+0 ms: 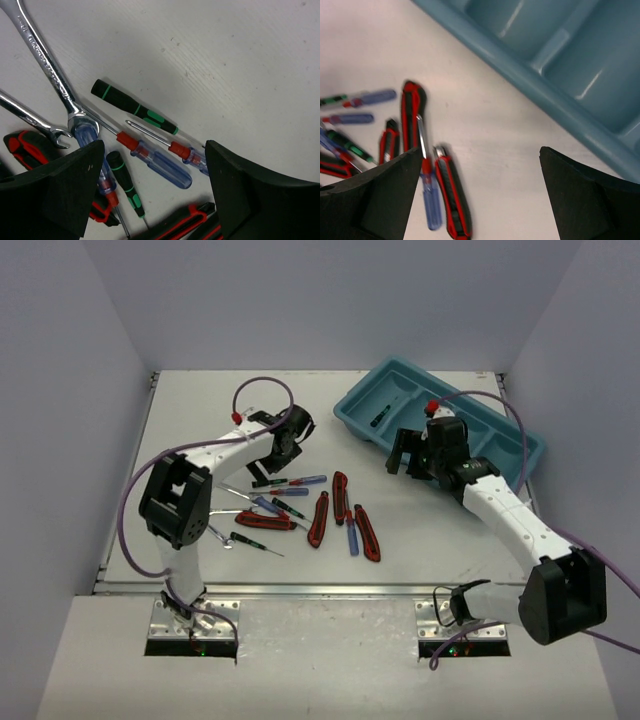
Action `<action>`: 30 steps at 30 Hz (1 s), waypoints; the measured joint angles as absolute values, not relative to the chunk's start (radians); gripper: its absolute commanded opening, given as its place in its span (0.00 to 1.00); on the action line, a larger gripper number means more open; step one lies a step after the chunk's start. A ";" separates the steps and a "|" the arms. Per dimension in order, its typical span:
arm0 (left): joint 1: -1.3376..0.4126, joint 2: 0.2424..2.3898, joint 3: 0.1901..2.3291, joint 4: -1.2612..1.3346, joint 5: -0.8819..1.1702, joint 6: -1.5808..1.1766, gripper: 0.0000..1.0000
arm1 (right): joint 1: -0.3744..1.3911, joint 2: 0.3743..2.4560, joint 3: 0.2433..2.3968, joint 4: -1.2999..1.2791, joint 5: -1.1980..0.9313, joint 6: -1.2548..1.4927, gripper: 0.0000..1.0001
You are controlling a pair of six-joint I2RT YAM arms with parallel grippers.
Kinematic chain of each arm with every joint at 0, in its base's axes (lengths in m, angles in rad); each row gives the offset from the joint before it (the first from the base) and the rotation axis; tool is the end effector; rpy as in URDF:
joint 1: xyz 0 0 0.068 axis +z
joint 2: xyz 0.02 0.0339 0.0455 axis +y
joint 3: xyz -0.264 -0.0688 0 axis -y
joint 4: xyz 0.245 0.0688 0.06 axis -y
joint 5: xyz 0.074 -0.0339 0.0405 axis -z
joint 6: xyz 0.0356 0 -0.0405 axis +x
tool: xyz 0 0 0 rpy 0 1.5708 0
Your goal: Sort the tools into containers
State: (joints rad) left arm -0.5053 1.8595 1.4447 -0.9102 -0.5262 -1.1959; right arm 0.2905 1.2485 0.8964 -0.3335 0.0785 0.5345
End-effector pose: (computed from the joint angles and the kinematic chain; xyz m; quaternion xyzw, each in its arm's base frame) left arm 0.3316 -0.1630 0.2211 -0.3544 0.8909 0.0813 0.2721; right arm 0.2612 0.0752 0.2664 0.1266 0.8942 0.1391 0.4063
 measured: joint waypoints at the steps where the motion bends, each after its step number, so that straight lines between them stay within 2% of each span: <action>1: -0.502 1.895 1.467 -0.922 -0.526 -1.217 0.70 | 0.290 1.255 0.866 -0.340 0.066 0.528 0.99; 2: -0.498 1.924 1.486 -0.935 -0.525 -1.237 0.66 | 0.290 1.265 0.850 -0.350 0.057 0.521 0.99; 7: -0.474 2.012 1.532 -0.993 -0.521 -1.315 0.62 | 0.290 1.290 0.856 -0.335 0.032 0.495 0.99; 14: -0.429 2.027 1.521 -0.982 -0.513 -1.326 0.55 | 0.290 1.292 0.863 -0.321 0.015 0.485 0.99; 22: -0.418 2.038 1.472 -0.919 -0.487 -1.306 0.40 | 0.290 1.292 0.868 -0.321 0.014 0.478 0.99; 30: -0.418 2.050 1.472 -0.915 -0.494 -1.278 0.38 | 0.290 1.291 0.872 -0.321 -0.015 0.474 0.99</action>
State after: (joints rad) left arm -0.4179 2.0498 1.4723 -0.9146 -0.4938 -1.2782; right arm 0.2905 1.2915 0.8719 -0.3206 -0.0151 0.4744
